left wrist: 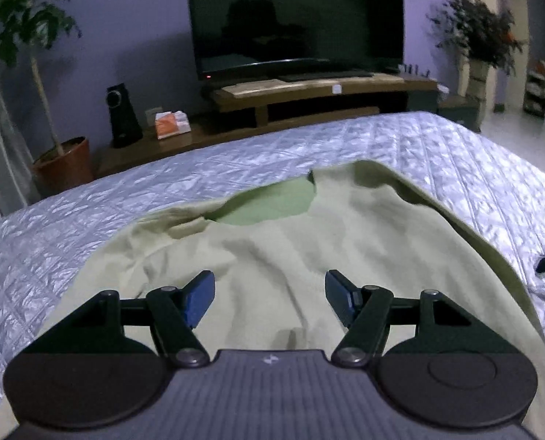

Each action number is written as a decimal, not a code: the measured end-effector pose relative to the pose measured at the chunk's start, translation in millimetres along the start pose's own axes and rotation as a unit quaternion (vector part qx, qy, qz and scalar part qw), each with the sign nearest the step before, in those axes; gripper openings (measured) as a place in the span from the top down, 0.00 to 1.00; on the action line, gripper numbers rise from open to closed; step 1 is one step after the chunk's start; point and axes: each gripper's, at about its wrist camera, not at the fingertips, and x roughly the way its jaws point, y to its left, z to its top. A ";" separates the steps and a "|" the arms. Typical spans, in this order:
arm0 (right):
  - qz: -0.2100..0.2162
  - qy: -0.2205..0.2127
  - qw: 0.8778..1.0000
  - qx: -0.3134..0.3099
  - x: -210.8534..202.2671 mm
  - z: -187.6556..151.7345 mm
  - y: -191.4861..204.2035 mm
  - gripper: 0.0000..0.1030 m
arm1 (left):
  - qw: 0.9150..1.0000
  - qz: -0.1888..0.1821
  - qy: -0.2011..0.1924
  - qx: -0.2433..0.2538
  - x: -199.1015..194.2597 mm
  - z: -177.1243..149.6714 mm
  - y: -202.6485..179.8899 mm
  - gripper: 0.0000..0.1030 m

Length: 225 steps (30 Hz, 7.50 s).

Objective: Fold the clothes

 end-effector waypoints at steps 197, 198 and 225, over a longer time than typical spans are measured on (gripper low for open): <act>-0.319 0.002 0.939 -0.130 9.7 14.9 -86.9 0.99 | 0.987 0.123 0.093 -0.037 46.2 -0.3 38.8 0.05; -0.317 -0.004 0.940 -0.123 6.3 14.9 -86.3 0.99 | 0.987 0.123 0.093 -0.037 45.9 -0.2 38.7 0.05; -0.074 -0.162 0.982 0.067 -114.2 11.5 20.1 0.99 | 0.987 0.123 0.079 -0.068 32.6 3.5 56.7 0.05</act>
